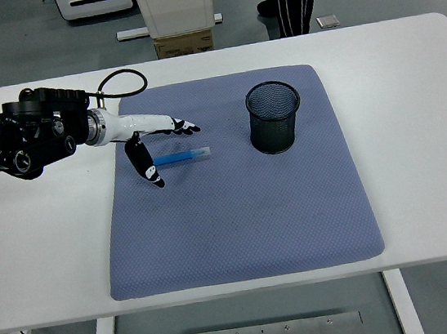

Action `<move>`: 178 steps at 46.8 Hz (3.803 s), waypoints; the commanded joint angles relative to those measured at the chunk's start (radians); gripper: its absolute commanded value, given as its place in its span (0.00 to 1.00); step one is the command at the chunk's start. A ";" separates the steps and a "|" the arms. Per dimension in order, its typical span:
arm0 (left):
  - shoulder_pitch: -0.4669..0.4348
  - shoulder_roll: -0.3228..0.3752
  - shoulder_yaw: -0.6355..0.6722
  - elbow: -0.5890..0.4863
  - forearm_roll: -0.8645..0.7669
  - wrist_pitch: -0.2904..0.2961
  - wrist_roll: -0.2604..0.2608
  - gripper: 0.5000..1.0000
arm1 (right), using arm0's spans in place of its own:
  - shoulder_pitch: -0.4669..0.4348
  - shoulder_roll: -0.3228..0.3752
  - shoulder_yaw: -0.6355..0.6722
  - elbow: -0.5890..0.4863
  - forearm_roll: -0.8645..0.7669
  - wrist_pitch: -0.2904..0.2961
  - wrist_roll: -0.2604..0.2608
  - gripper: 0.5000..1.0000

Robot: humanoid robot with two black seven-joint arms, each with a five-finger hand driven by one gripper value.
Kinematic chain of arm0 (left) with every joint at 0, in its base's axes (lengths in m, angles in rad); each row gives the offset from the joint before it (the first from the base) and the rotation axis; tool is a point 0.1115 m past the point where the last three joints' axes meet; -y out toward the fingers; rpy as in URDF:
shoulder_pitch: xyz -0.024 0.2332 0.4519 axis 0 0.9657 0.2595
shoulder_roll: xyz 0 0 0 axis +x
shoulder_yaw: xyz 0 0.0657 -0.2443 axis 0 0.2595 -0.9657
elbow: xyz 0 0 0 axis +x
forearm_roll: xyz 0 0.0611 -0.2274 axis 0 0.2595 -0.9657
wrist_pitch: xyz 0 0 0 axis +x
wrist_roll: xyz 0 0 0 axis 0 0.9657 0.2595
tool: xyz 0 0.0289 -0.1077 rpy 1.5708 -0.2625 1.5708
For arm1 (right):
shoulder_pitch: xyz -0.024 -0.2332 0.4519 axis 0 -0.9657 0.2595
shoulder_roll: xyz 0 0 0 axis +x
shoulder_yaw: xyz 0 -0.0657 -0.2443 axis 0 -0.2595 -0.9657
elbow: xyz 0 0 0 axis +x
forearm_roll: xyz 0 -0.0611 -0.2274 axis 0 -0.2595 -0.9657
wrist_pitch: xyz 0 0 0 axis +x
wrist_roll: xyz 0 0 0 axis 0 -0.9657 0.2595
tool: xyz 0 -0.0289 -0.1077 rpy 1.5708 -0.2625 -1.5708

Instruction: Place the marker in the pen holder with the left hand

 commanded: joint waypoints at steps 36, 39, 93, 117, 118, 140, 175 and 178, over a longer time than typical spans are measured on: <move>0.004 -0.049 0.000 0.008 0.035 -0.020 0.046 1.00 | 0.000 0.000 0.000 0.000 0.000 0.000 0.000 1.00; 0.004 -0.049 -0.001 0.009 0.035 -0.020 0.046 1.00 | 0.000 0.000 0.000 0.000 0.000 0.000 0.000 1.00; 0.012 -0.063 0.000 0.008 0.035 -0.018 0.046 0.43 | 0.000 0.000 0.000 0.000 0.000 0.000 0.000 1.00; 0.019 -0.063 0.000 0.009 0.037 -0.018 0.046 0.27 | 0.000 0.000 0.000 0.000 0.000 0.000 0.000 1.00; 0.019 -0.063 0.000 0.009 0.037 -0.018 0.046 0.27 | 0.000 0.000 0.000 0.000 0.000 0.000 0.000 1.00; 0.024 -0.071 0.000 0.011 0.037 -0.017 0.044 0.15 | 0.000 0.000 -0.002 0.000 0.000 0.000 0.000 1.00; 0.030 -0.068 -0.001 0.034 0.037 -0.015 0.035 0.27 | 0.000 0.000 0.000 0.000 0.000 0.000 0.000 1.00; 0.032 -0.068 -0.001 0.034 0.037 -0.015 0.035 0.27 | 0.000 0.000 0.000 0.000 0.000 0.000 0.000 1.00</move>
